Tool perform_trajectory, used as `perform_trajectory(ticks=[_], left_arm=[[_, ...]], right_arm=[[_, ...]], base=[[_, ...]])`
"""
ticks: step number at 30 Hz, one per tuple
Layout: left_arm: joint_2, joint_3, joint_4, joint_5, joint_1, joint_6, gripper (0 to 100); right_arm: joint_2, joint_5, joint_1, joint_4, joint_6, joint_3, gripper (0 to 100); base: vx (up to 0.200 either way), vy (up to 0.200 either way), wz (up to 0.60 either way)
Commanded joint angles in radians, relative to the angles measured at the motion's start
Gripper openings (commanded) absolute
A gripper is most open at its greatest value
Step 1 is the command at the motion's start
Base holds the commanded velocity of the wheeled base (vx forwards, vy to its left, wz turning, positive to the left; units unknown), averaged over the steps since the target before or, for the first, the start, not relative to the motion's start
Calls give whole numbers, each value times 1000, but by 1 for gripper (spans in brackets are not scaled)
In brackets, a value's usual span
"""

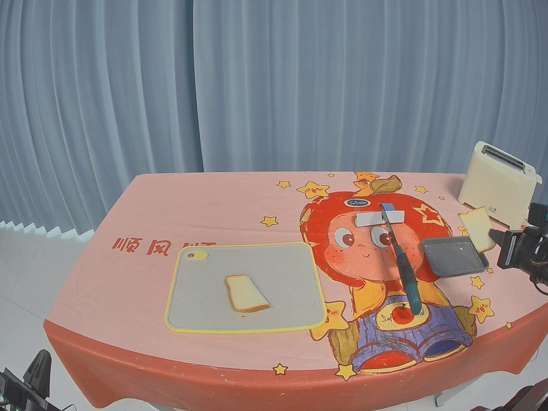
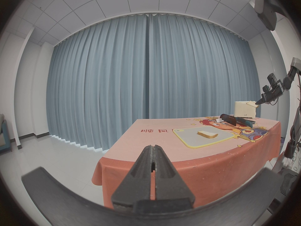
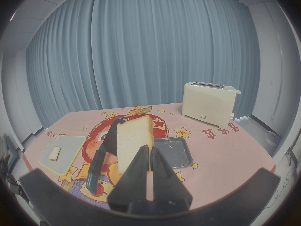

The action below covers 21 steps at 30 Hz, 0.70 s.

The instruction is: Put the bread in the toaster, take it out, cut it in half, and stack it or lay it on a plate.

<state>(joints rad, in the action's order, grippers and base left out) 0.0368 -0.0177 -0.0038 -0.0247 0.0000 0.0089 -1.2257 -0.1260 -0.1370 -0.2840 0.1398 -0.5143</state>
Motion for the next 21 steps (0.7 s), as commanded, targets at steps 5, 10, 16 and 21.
perform_trajectory(ticks=[5, 10, 16, 21], left_arm=[[2, 18, 1, 0, 0, 0, 0], [2, 18, -1, 0, 0, 0, 0], [2, 18, -1, 0, 0, 0, 0], [2, 18, -1, 0, 0, 0, 0]], right_arm=[[-51, 3, 25, 0, 0, -6, 0], [-77, 3, 40, -1, 0, -6, 0], [-104, 2, 47, -47, 1, -6, 0], [-135, 0, 53, -80, 1, -1, 0]], base=[[0, 0, 0], [0, 0, 0], [0, 0, 0], [0, 0, 0]])
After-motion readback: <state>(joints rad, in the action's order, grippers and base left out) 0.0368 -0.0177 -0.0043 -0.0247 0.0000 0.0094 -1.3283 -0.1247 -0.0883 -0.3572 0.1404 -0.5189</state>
